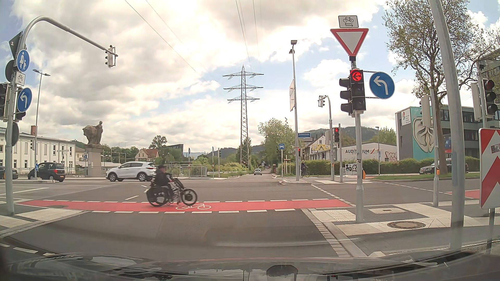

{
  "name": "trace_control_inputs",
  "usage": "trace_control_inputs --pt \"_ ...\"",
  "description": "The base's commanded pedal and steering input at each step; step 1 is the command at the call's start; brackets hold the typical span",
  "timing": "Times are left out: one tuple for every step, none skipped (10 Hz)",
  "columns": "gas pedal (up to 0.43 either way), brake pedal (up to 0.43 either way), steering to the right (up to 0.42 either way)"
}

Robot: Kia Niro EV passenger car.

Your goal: Follow the waypoints while adhering to traffic rules and regulations

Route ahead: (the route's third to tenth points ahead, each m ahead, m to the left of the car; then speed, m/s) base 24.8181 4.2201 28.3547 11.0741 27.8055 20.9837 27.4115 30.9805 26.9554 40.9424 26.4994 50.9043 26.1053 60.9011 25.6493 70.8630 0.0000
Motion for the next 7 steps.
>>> trace_control_inputs --pt "0.000 0.262 -0.004" --pt "0.000 0.262 -0.004" --pt "0.000 0.262 -0.004" --pt "0.000 0.262 -0.004" --pt "0.000 0.262 -0.004" --pt "0.000 0.262 -0.004" --pt "0.000 0.262 -0.004"
